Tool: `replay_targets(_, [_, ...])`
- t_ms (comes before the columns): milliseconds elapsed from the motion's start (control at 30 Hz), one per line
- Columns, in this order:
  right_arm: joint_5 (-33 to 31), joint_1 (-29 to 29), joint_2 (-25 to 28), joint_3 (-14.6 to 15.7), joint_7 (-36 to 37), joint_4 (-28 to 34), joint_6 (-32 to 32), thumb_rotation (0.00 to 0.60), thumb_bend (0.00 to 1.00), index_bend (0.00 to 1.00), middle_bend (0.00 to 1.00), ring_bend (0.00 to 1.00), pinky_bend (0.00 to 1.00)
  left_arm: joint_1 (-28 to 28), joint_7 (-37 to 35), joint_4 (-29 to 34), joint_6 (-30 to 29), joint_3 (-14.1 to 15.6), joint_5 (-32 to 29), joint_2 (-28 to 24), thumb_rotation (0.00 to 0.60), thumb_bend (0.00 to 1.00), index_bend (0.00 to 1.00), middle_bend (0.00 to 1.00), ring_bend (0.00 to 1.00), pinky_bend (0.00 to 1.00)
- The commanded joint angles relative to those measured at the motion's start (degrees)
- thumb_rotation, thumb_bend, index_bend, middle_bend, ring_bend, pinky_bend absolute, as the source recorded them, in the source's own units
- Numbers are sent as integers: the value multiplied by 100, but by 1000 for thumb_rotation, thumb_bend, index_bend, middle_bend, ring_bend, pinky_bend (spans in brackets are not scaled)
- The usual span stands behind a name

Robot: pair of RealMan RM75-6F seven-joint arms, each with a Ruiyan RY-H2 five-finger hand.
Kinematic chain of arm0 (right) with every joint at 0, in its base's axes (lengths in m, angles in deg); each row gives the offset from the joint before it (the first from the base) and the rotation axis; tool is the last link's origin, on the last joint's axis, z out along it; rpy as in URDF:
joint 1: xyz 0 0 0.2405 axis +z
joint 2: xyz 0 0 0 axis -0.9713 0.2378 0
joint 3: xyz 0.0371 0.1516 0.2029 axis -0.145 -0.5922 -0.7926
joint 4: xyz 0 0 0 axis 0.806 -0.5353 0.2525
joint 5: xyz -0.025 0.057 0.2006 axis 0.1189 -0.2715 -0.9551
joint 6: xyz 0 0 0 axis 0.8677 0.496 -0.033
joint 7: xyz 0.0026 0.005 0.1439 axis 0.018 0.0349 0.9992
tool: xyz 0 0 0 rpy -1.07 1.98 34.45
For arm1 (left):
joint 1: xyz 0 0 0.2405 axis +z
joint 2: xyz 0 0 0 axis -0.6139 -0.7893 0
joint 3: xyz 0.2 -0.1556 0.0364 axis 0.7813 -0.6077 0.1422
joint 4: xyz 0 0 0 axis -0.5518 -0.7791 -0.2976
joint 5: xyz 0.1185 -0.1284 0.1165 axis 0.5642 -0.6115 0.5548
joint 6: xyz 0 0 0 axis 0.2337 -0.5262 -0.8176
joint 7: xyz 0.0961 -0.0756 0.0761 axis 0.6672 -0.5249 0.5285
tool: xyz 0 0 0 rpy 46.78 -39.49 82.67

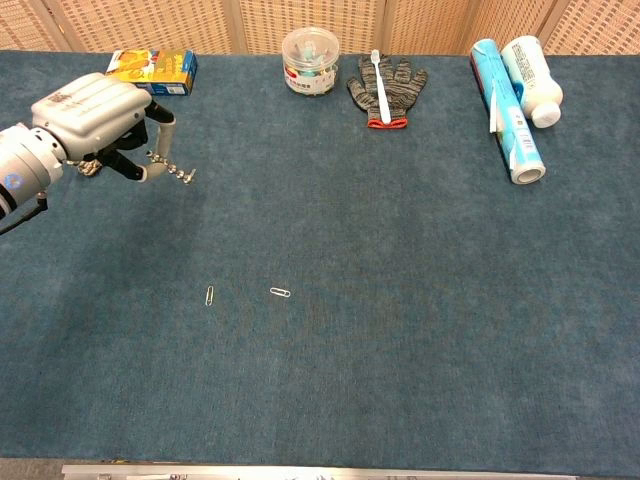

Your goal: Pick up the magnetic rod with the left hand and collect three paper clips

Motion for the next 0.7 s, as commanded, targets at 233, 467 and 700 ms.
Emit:
replay_targets(233, [-3, 45, -6, 2, -91, 56, 54, 600, 0, 489, 359, 261, 444, 408, -521, -342, -125, 212, 126, -41, 600, 343, 605, 1000, 929, 774])
replay_targets(467, [-3, 80, -14, 3, -139, 85, 89, 600, 0, 489, 359, 261, 444, 607, -815, -688, -88, 295, 213, 30, 600, 343, 576, 1000, 929, 774])
replay_targets(700, [-22, 87, -25, 17, -136, 80, 118, 600, 0, 489, 359, 261, 444, 685, -860, -807, -16, 288, 249, 33, 600, 330, 430, 1000, 928, 774])
